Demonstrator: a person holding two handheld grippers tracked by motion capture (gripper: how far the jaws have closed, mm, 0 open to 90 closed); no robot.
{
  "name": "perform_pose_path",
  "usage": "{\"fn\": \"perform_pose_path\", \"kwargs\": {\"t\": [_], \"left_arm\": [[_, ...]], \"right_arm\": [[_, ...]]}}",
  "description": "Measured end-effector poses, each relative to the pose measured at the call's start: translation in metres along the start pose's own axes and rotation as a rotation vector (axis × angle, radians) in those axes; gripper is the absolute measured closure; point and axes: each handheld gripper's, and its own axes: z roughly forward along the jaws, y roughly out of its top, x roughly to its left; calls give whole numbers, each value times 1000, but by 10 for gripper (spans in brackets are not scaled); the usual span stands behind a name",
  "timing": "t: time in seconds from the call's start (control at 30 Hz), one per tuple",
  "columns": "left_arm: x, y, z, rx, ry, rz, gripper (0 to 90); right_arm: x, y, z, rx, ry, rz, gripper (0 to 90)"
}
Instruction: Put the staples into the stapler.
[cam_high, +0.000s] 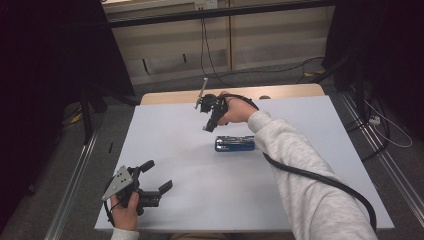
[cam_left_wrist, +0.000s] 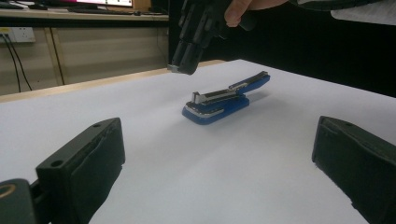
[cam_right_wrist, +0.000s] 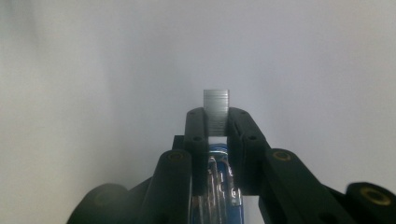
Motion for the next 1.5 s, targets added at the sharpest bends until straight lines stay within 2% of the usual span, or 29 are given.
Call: {"fn": "perform_pose_path", "kwargs": {"t": [0.1,0.23,0.3,0.37,0.4,0.43,0.47,0.63,0.87,1.03,1.07,1.1,1.13,1.2,1.4,1.47,1.5], "left_arm": [[0,0,0,7,-2,4,25],[0,0,0,6,-5,3,25],[0,0,0,4,-3,2,25],[0,0,0,3,-2,2,25],[0,0,0,6,-1,3,25],[0,0,0,6,-1,3,25],[0,0,1,9,-3,-4,25],[0,0,1,4,-10,-1,25],[0,0,2,6,-12,-2,25],[0,0,3,6,-10,-1,25],[1,0,2,3,-9,-1,25],[1,0,2,4,-9,0,25],[0,0,2,6,-9,-1,25],[0,0,3,6,-14,3,25],[0,0,3,8,-12,3,25],[0,0,3,8,-9,5,25],[-1,0,3,8,-10,5,25]], "right_arm": [[1,-1,-2,3,-3,20,785],[-1,-3,-4,-4,-6,0,785],[0,-5,-5,-6,3,12,785],[-1,-5,-5,-6,-4,0,785],[0,-7,-6,-2,2,24,785],[0,-7,-6,-2,2,24,785],[-1,-9,-6,-3,5,2,785],[-1,-12,-7,-7,1,12,785],[-2,-18,-9,-2,-1,2,785],[-3,-23,-10,3,-3,9,785],[-2,-26,-10,6,-6,30,785],[-4,-27,-10,4,-4,13,785],[-3,-28,-11,10,-4,37,785],[-5,-31,-11,8,-4,17,785],[-4,-36,-12,8,-11,24,785],[-3,-38,-12,12,-2,40,785],[-4,-39,-11,9,-7,24,785]]}}
